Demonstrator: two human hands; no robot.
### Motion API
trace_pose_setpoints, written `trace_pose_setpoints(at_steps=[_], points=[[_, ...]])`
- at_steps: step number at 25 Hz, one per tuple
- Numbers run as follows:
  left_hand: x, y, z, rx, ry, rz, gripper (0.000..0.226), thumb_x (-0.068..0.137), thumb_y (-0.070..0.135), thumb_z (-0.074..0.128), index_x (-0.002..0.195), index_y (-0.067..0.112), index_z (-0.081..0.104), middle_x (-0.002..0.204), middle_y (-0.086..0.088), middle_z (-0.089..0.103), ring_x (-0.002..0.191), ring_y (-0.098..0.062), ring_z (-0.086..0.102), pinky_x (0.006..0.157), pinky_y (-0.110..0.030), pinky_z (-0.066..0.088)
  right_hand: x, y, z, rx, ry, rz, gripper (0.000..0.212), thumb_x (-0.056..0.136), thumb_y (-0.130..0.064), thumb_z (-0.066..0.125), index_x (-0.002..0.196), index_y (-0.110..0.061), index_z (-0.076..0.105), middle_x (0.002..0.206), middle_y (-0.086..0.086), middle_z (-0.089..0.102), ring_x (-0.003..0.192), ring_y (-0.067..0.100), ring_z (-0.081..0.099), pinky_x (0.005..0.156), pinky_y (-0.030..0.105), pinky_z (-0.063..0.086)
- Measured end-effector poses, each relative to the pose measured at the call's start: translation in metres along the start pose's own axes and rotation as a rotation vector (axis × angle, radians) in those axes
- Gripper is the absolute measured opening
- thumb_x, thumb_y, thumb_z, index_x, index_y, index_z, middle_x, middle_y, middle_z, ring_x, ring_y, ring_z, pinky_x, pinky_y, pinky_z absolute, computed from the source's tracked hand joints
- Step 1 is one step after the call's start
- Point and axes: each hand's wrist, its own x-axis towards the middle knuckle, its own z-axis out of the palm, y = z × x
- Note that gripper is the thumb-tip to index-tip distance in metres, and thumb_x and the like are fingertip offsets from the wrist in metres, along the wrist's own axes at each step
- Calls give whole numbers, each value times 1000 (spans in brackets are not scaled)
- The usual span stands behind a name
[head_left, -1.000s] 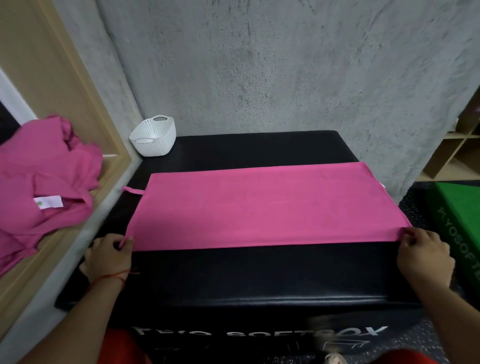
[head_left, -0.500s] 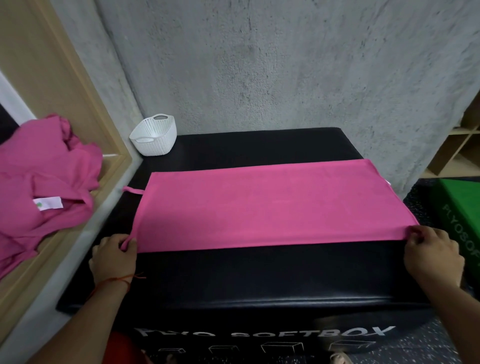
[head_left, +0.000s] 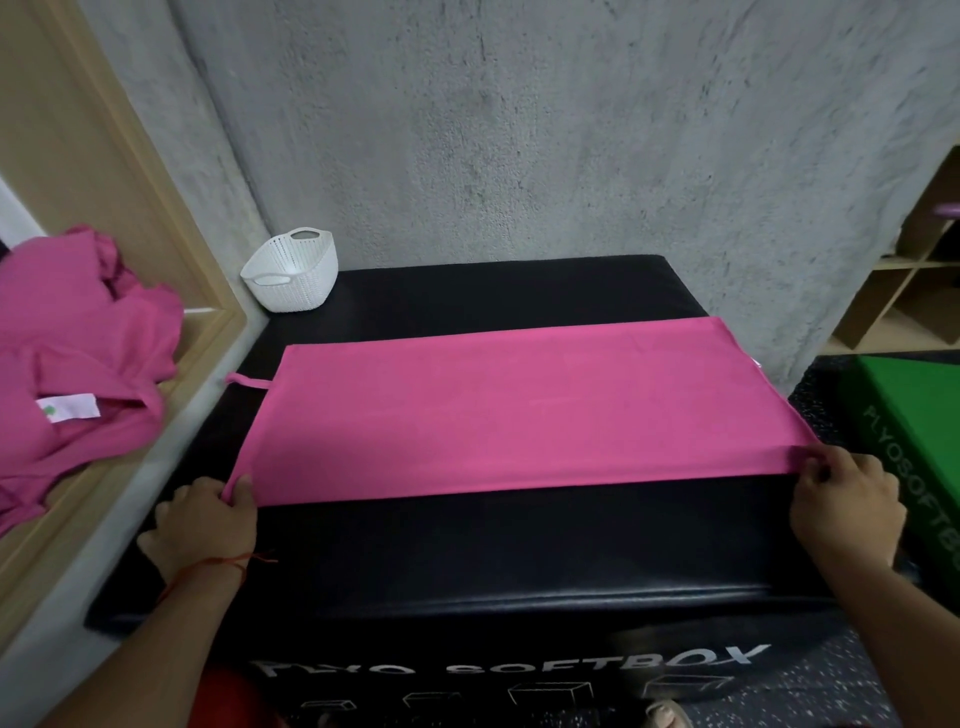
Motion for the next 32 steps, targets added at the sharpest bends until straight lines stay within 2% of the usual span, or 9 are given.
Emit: trace_pose_setpoints(at_steps=[4, 6, 10, 15, 19, 23, 24, 28, 32], points=[[-4, 2, -3, -206, 62, -15, 29, 103, 39, 55, 95, 12, 57, 92, -21, 63, 99, -48, 60, 87, -59, 43, -2, 0, 0, 20, 26, -2, 52, 93, -36, 33, 119, -10, 69, 116, 31, 59, 103, 52, 54, 89, 60, 47], [-7, 1, -5, -388, 43, -36, 22, 103, 36, 56, 102, 15, 50, 85, -17, 63, 92, -49, 64, 88, -57, 45, -3, 1, -2, 34, 23, 15, 52, 90, -35, 32, 119, -11, 68, 115, 31, 59, 103, 51, 54, 89, 60, 47], [-3, -6, -2, -666, 22, -54, 27, 100, 30, 66, 116, 20, 47, 92, -5, 66, 94, -42, 68, 92, -56, 50, -3, 2, -5, 96, -18, 62, 53, 84, -29, 33, 122, -15, 68, 117, 27, 60, 108, 49, 54, 95, 61, 46], [9, -19, 2, -801, -69, -22, 13, 99, 16, 59, 101, 29, 56, 92, -8, 64, 87, -37, 62, 86, -52, 50, -3, 1, -10, 166, -49, 123, 45, 87, -11, 51, 127, -17, 69, 120, 22, 61, 115, 46, 54, 103, 60, 47], [9, -22, -3, -858, -232, -46, 30, 88, 2, 52, 85, 23, 73, 103, -11, 71, 93, -27, 61, 88, -38, 47, 1, 3, -9, 234, -25, 124, 47, 88, -32, 48, 124, -12, 70, 114, 22, 62, 110, 47, 57, 97, 55, 50], [6, -26, -9, -789, -281, 39, 37, 87, -9, 65, 102, 23, 75, 100, -19, 69, 77, -25, 61, 62, -13, 48, 2, 5, -7, 286, -23, 133, 30, 99, -18, 57, 126, -14, 70, 131, 21, 53, 122, 45, 52, 104, 56, 47], [6, -28, -10, -791, -278, 53, 34, 88, -5, 71, 107, 22, 75, 101, -18, 69, 80, -25, 62, 64, -11, 48, 2, 4, -8, 298, -22, 124, 28, 100, -15, 58, 125, -15, 70, 134, 20, 51, 124, 44, 50, 106, 55, 45], [15, -37, -6, -750, -202, 104, 16, 93, 17, 77, 108, 20, 79, 113, -5, 71, 103, -22, 68, 99, -36, 52, 3, 6, -7, 294, -29, 103, 33, 99, -22, 51, 126, -13, 69, 139, 19, 52, 128, 43, 46, 107, 55, 43], [21, -42, 3, -725, -150, 155, 10, 96, 20, 75, 104, 15, 79, 115, -2, 73, 111, -24, 68, 108, -46, 50, 1, 6, -7, 272, -28, 73, 49, 92, -33, 38, 126, -14, 67, 140, 20, 53, 126, 46, 45, 106, 56, 43]])
